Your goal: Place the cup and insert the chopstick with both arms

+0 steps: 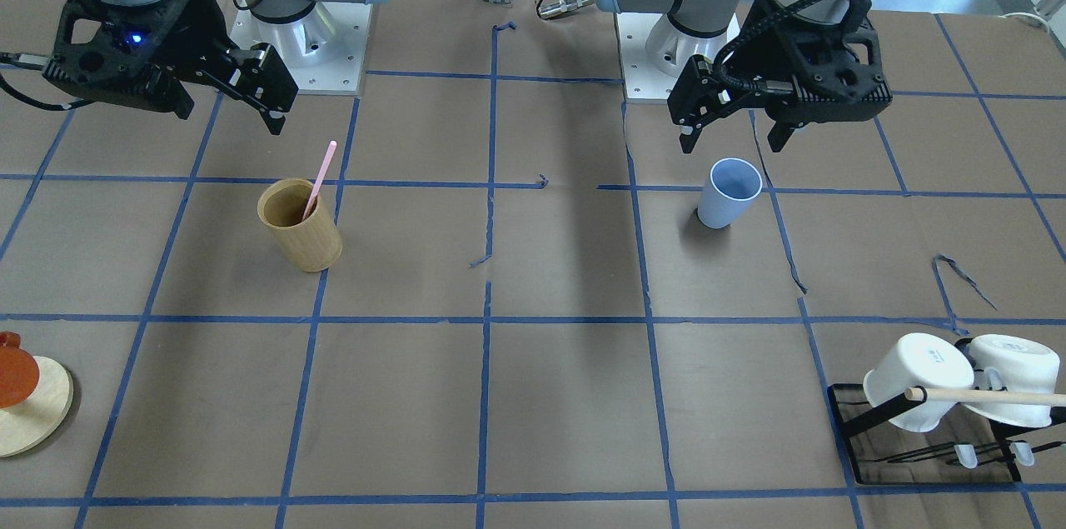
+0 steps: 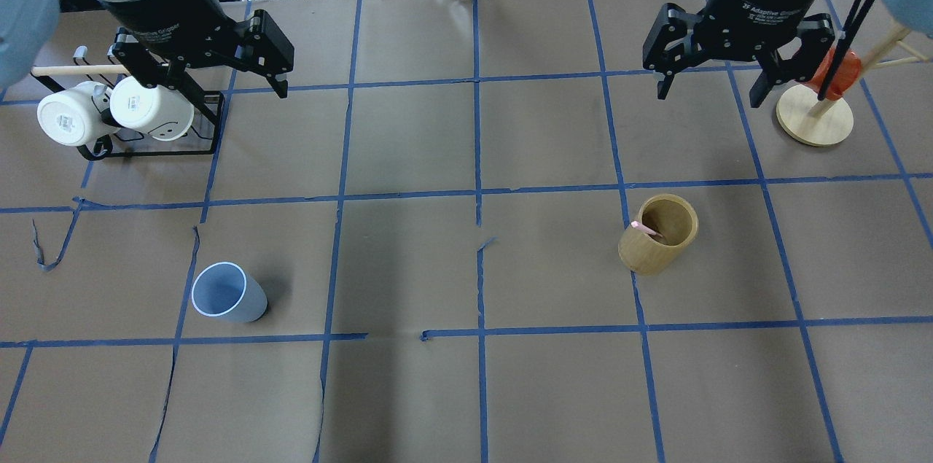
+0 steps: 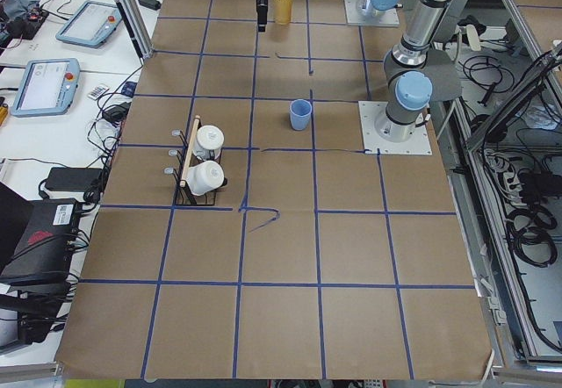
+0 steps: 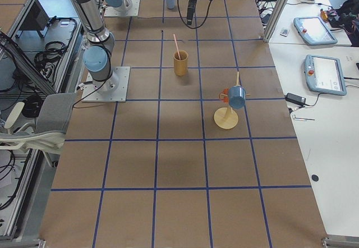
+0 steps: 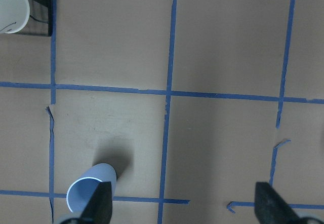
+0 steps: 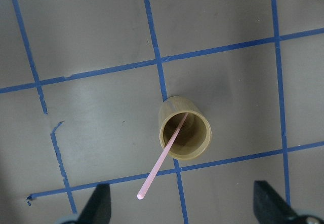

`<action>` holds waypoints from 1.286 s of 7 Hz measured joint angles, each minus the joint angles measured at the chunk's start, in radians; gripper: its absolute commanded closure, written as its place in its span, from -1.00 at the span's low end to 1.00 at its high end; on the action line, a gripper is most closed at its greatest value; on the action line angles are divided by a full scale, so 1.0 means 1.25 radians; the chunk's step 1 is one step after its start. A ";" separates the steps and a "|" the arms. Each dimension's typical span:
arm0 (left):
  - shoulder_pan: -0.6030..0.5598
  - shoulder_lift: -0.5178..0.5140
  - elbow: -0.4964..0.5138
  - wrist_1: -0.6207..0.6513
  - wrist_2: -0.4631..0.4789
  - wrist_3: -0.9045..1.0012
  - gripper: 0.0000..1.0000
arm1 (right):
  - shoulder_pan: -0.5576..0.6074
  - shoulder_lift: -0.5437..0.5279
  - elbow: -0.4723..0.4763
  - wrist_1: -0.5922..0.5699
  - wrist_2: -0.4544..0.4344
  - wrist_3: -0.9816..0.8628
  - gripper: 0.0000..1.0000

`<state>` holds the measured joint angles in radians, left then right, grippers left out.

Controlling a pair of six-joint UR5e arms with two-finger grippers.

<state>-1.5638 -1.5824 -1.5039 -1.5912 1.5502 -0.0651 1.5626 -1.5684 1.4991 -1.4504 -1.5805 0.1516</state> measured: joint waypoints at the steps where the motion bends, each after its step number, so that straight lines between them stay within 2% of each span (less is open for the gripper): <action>1: -0.001 -0.001 0.001 -0.001 0.000 0.000 -1.00 | -0.001 -0.005 0.004 0.006 -0.001 -0.035 -1.00; 3: -0.001 0.000 0.002 -0.003 0.000 0.001 -1.00 | -0.002 -0.016 0.010 0.018 -0.007 -0.099 -1.00; 9: -0.001 0.000 0.001 -0.005 -0.001 0.008 -1.00 | -0.002 -0.018 0.014 0.021 -0.011 -0.103 -1.00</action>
<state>-1.5646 -1.5828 -1.5022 -1.5979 1.5493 -0.0553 1.5605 -1.5910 1.5161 -1.4247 -1.5942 0.0226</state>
